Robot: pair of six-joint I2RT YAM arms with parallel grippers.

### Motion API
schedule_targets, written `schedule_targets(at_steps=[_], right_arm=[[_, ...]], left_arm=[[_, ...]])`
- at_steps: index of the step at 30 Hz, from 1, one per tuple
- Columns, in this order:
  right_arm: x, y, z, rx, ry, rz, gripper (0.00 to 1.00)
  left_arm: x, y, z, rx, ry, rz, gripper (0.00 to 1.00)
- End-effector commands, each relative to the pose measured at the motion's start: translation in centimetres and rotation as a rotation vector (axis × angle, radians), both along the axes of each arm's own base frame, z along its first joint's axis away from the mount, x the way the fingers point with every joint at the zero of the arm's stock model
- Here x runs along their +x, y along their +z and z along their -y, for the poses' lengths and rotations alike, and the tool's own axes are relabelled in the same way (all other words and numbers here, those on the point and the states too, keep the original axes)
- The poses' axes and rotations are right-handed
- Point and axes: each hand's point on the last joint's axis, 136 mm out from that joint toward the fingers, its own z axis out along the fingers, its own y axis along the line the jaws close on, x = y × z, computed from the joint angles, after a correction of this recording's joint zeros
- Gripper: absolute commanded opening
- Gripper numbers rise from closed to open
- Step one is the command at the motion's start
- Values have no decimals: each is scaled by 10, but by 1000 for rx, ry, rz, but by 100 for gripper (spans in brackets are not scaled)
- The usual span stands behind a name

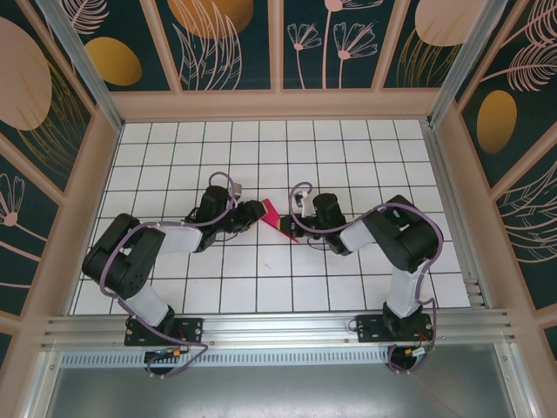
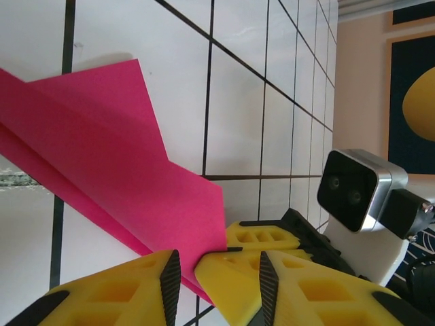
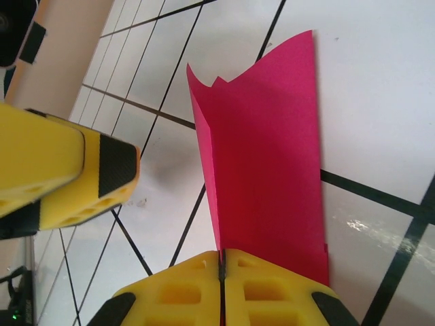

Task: Fold a paper plane with a square sheet of paper (pick it up from the middle)
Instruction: Fold the wing for the fifth time at the center of the table.

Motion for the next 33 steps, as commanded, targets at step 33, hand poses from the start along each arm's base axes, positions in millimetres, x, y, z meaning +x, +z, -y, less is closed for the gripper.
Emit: schedule_targets(at_steps=[33], right_arm=[[3, -39, 17, 26, -103, -305, 5]], left_arm=[[10, -11, 28, -12, -117, 30, 38]])
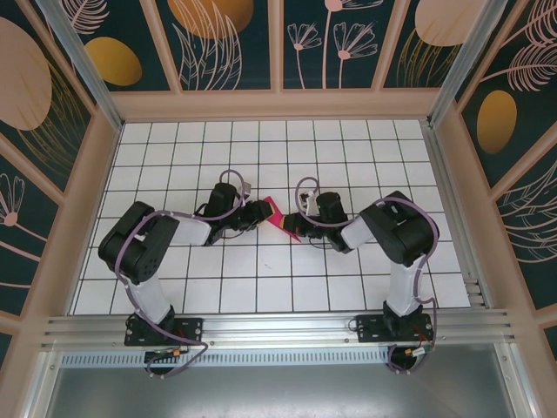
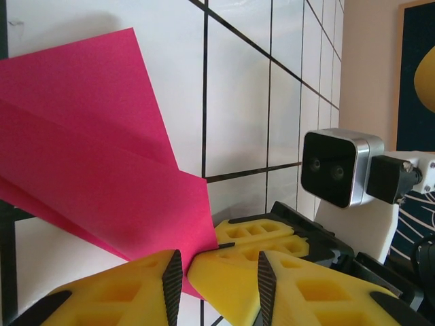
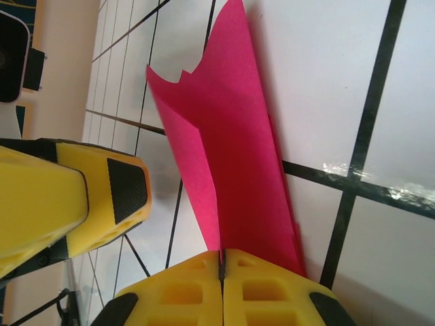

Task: Fold a paper plane with a square sheet of paper (pick it up from the middle)
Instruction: Fold the wing for the fifth time at the center of the table.

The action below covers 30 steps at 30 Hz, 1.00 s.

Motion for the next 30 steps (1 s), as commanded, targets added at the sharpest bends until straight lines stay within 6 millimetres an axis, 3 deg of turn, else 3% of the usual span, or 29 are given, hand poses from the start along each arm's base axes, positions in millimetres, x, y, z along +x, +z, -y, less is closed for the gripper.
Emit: schedule_targets(at_steps=[1, 15, 16, 30], right_arm=[[-4, -24, 7, -26, -25, -119, 4], [-9, -14, -7, 42, 13, -270, 0], [-1, -14, 1, 46, -14, -276, 0], [0, -16, -1, 68, -8, -337, 0]], left_arm=[[4, 6, 8, -12, -36, 46, 37], [6, 1, 11, -9, -45, 51, 37], [6, 1, 10, -7, -45, 50, 37], [7, -3, 10, -3, -46, 54, 37]])
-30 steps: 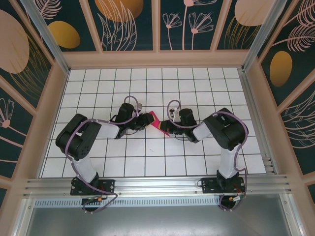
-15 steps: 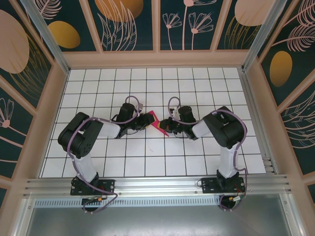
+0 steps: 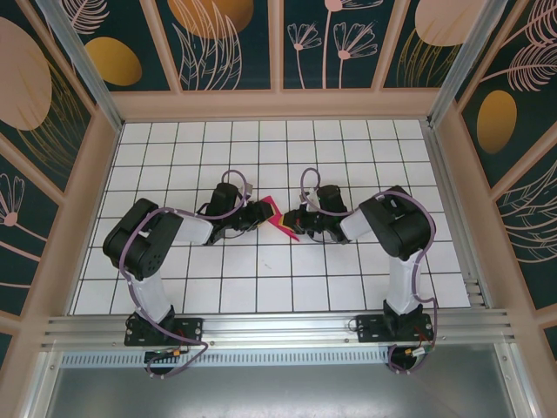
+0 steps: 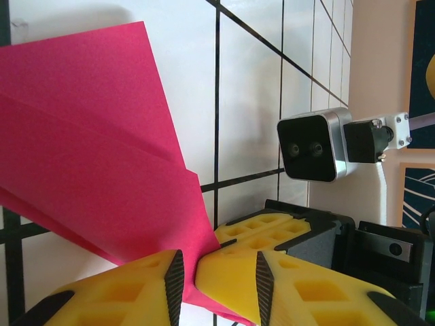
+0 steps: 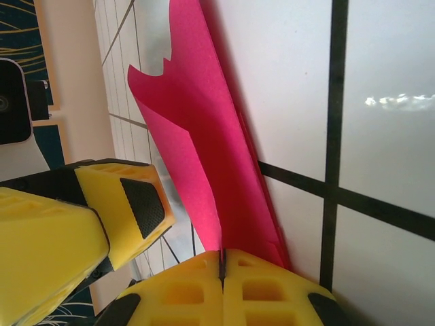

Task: Fold a paper plane with a square sheet of paper (pick it up from the middle)
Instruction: Fold the wing for the fifth time at the center of the table.

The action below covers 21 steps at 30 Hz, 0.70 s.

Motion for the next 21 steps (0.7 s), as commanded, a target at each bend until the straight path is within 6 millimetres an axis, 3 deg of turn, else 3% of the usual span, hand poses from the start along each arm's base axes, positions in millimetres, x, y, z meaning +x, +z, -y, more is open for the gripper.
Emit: schedule_targets(at_steps=[1, 21], right_arm=[[-3, -16, 4, -22, -6, -74, 0], [-7, -29, 6, -42, -3, -121, 0]], left_arm=[[4, 6, 9, -18, -36, 53, 36], [10, -23, 1, 96, -11, -2, 33]])
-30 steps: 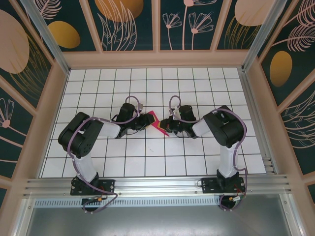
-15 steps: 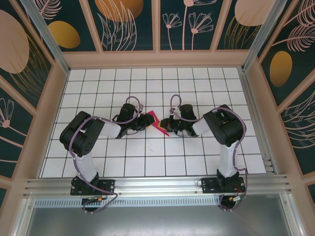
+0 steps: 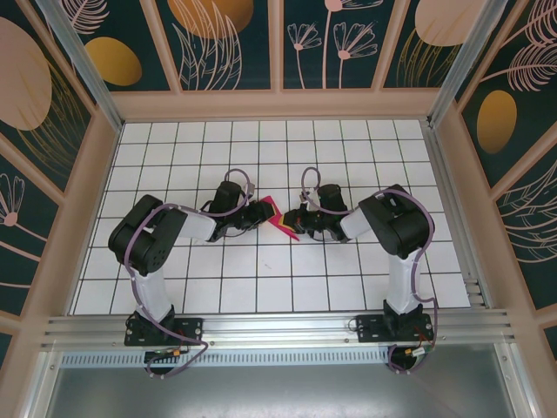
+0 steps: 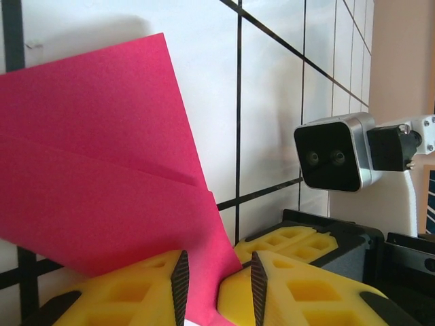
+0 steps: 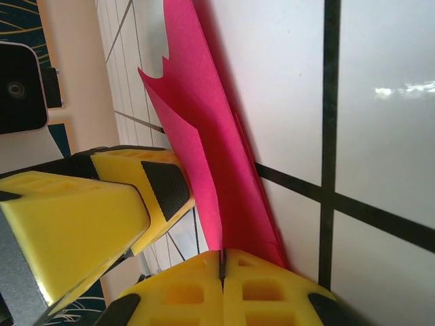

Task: Fold a paper plane with a square sheet of paper (pick it up from the middle)
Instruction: Fold the wing for the fifth time at the center of the table.

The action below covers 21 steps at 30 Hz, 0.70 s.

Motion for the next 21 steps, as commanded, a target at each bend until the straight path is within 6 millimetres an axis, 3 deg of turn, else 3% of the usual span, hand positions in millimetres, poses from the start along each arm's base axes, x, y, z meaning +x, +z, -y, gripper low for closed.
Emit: schedule_targets(at_steps=[1, 16, 21], right_arm=[[-7, -28, 7, -62, -13, -90, 0], [-8, -32, 7, -78, -1, -95, 0], [-6, -28, 4, -91, 38, -59, 6]], left_arm=[[2, -11, -1, 49, -6, -4, 33], [5, -30, -9, 138, 28, -62, 32], [5, -38, -14, 182, 40, -95, 31]])
